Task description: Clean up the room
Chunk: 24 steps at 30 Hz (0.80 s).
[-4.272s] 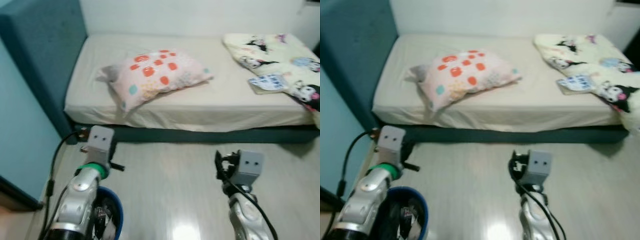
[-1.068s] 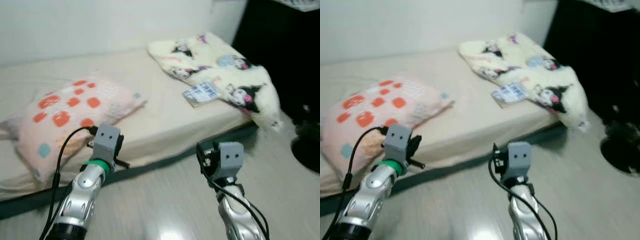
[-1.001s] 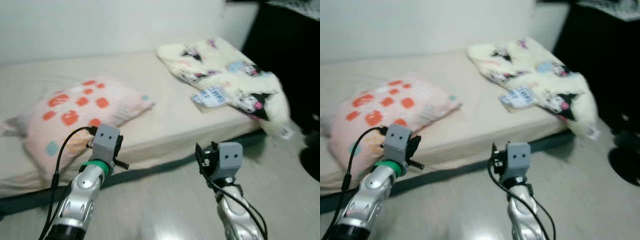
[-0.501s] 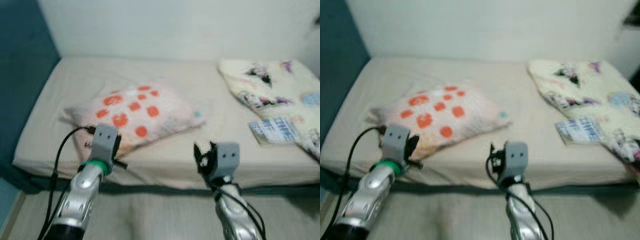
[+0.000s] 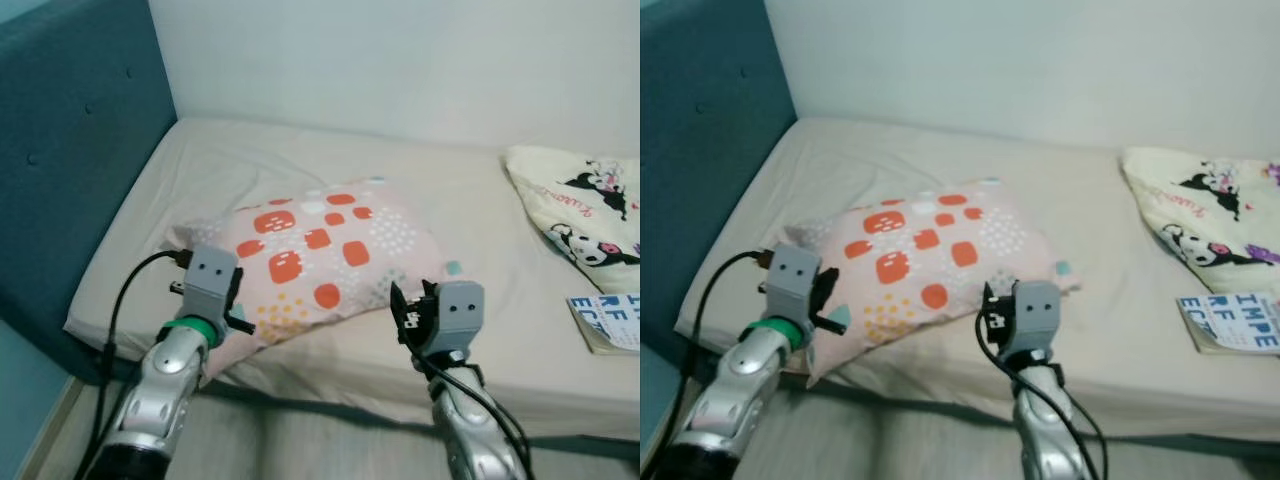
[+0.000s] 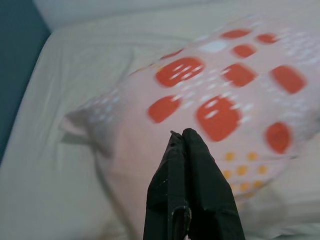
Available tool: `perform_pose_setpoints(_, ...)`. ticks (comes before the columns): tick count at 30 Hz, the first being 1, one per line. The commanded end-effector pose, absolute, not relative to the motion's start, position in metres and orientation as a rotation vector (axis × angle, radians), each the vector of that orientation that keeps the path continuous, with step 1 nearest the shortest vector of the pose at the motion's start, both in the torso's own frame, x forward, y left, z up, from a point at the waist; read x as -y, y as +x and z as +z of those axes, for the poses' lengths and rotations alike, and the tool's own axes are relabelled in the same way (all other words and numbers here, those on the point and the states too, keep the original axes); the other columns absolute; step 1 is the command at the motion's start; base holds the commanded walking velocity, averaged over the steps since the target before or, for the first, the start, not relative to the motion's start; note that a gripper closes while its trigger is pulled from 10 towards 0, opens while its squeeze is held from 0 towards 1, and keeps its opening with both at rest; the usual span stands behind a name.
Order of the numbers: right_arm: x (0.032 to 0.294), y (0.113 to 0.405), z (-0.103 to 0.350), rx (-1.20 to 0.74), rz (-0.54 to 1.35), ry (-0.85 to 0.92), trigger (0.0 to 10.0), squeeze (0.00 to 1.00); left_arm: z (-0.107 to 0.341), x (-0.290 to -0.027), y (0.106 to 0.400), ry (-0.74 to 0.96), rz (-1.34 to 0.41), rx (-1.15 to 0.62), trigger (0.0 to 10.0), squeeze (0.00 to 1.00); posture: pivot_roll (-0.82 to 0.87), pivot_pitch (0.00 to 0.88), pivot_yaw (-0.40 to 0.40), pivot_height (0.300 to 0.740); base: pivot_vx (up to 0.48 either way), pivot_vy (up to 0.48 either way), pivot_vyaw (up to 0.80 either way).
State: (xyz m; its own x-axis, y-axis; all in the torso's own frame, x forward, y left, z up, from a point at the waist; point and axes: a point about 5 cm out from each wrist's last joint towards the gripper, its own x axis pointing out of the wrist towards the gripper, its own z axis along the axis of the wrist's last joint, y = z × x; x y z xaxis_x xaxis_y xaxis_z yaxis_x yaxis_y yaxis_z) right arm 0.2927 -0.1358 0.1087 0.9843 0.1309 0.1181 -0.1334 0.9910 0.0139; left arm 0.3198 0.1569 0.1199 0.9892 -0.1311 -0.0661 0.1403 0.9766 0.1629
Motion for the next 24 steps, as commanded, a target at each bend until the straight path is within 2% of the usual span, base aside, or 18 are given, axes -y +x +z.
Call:
perform_pose_setpoints(1,0.145,0.290,0.100,0.078,0.098,0.026,10.0,0.00,0.114,-0.153,0.318,0.169,-0.149,-0.077,10.0,0.00,-0.05,0.064,0.050,0.740,0.337,0.000,-0.56)
perform_pose_setpoints(16,0.153,0.291,0.095,0.047,0.036,0.017,10.0,0.00,0.114,-0.153,0.318,0.164,-0.154,-0.075,10.0,0.00,-0.05,0.070,0.053,0.740,0.331,0.000,-0.52)
perform_pose_setpoints(20,0.156,0.292,0.095,0.045,0.019,0.006,10.0,0.00,0.113,-0.153,0.317,0.162,-0.155,-0.079,10.0,0.00,-0.06,0.075,0.053,0.740,0.254,0.000,0.00)
perform_pose_setpoints(24,0.156,0.291,0.095,0.047,0.018,0.005,10.0,0.00,0.113,-0.153,0.317,0.158,-0.153,-0.080,10.0,0.00,-0.06,0.077,0.054,0.740,0.000,0.000,0.00)
